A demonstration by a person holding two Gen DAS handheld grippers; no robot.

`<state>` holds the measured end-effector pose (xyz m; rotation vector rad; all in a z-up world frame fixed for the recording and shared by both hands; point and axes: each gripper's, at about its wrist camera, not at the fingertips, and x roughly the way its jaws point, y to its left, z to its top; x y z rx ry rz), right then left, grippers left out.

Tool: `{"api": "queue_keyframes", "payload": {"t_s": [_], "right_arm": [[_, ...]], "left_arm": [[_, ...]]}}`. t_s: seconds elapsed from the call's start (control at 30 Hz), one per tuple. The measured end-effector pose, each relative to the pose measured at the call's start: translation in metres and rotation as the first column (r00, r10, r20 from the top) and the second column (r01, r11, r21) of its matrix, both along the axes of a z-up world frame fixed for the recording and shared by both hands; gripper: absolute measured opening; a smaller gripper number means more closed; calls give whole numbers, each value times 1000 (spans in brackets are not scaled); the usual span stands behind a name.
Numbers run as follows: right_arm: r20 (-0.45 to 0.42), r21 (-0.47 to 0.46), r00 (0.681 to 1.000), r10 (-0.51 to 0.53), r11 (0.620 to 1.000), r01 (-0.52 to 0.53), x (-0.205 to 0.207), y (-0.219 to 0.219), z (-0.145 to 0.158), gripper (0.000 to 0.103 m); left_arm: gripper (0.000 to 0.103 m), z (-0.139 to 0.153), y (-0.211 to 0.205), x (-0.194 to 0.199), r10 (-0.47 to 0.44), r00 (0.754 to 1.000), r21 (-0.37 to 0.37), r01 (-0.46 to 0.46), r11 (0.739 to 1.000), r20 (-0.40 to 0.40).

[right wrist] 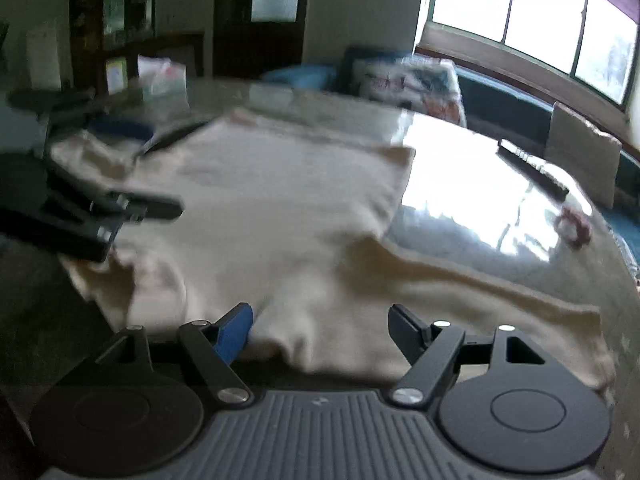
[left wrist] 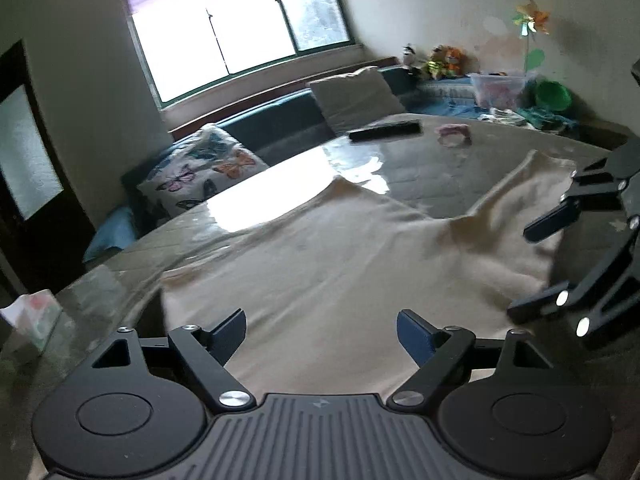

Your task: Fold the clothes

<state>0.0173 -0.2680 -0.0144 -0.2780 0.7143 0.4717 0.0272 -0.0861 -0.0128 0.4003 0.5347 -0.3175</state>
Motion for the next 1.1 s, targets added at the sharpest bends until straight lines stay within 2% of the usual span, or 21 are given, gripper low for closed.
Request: {"api": "queue_keyframes", "payload": {"t_s": [0.1, 0.37, 0.47, 0.63, 0.7, 0.77, 0.83, 0.9, 0.93, 1.0, 1.03, 1.1], "right_arm": [[5, -9, 1000, 21, 1000, -21, -8, -6, 1, 76], [21, 107, 982, -188, 977, 185, 0, -67, 16, 75], [-11, 161, 947, -322, 934, 319, 8, -105, 15, 72], [14, 138, 869, -494, 862, 488, 21, -153, 7, 63], [11, 135, 842, -539, 836, 532, 24, -168, 0, 60], [-11, 156, 832, -555, 820, 550, 29, -180, -3, 58], [-31, 171, 830, -557, 815, 553, 33, -187, -7, 50], [-47, 177, 834, -550, 817, 549, 37, -190, -11, 46], [-45, 179, 835, -548, 818, 547, 37, -190, -12, 36], [-41, 184, 838, -544, 820, 542, 39, -190, -13, 25], [-43, 192, 837, -546, 817, 543, 39, -192, -12, 10], [-51, 205, 838, -543, 816, 541, 40, -194, -11, 8]], "left_arm": [[85, -7, -11, -1, -32, 999, 22, 32, 999, -23], [85, -8, -34, -1, -56, 998, 15, 56, 998, -33], [85, -10, -42, 1, -54, 998, 16, 55, 998, -45], [85, -13, -52, 2, -56, 997, 24, 58, 998, -58], [85, -15, -54, 1, -55, 997, 28, 57, 998, -60], [85, -16, -55, 2, -44, 997, 26, 46, 999, -65], [85, -17, -55, 2, -33, 997, 25, 34, 999, -69], [85, -17, -56, 3, -22, 997, 21, 23, 1000, -71], [85, -16, -56, 3, -17, 997, 20, 18, 1000, -72], [85, -16, -56, 3, -7, 997, 21, 8, 1000, -75], [85, -16, -56, 3, -1, 997, 22, 3, 1000, -76], [85, -15, -57, 4, 9, 997, 29, -7, 1000, -75]]}}
